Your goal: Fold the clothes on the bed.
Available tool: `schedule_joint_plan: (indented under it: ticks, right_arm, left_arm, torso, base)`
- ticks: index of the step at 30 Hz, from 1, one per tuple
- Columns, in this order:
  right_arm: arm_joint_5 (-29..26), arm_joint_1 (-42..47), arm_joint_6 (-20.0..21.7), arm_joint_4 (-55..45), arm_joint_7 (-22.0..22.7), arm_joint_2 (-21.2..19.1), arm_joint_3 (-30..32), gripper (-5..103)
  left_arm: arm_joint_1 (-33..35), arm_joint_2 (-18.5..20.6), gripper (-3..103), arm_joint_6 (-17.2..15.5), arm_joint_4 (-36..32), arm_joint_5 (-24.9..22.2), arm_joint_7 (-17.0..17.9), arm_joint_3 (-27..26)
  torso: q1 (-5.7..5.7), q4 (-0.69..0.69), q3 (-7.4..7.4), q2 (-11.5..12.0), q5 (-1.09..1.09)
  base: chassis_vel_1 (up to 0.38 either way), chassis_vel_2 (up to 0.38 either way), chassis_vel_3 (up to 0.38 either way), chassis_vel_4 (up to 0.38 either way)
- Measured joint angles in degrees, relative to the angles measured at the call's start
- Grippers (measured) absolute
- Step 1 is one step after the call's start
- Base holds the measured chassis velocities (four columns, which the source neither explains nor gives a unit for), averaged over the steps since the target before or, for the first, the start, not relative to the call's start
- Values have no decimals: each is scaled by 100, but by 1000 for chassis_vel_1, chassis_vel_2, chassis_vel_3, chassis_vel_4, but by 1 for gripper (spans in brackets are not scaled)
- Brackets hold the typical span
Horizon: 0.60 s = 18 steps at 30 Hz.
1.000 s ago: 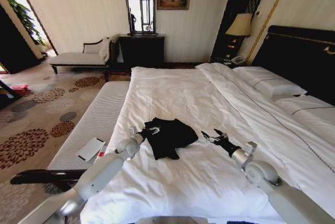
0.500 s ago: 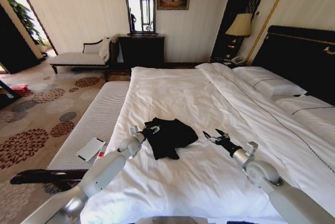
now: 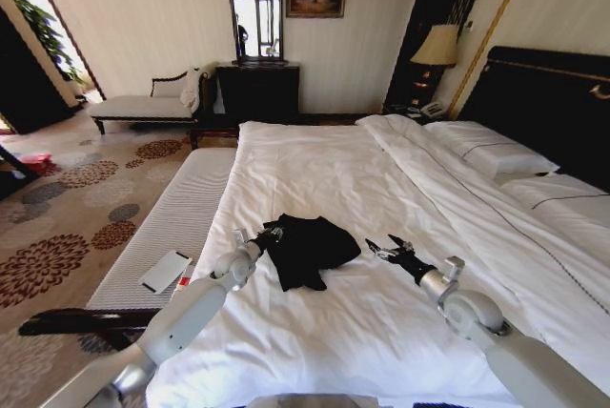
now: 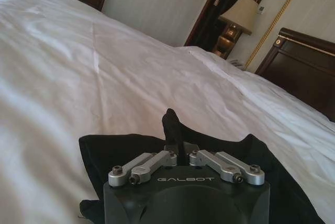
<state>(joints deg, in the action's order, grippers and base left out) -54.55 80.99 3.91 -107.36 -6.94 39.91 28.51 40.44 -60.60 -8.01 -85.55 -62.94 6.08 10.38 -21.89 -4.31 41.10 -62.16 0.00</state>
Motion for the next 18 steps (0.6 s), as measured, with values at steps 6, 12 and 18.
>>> schedule_joint_plan:
  ticks: [6,12,18]
  right_arm:
    - [-42,-10,23,22,0,-1,-42,100]
    - [-241,-234,90,67,-90,-118,-306,100]
    - [-793,-831,108,178,-207,-350,-790,100]
  left_arm:
    - [2,6,1,-8,-1,-2,6,28]
    - [2,51,1,-16,-58,-21,26,47]
    - [-32,40,1,-23,-97,-51,68,59]
  torso:
    - [0,-1,0,0,0]
    - [0,-1,0,0,0]
    - [0,1,0,0,-1]
  base:
    - [0,0,0,0]
    - [0,0,0,0]
    - [0,0,0,0]
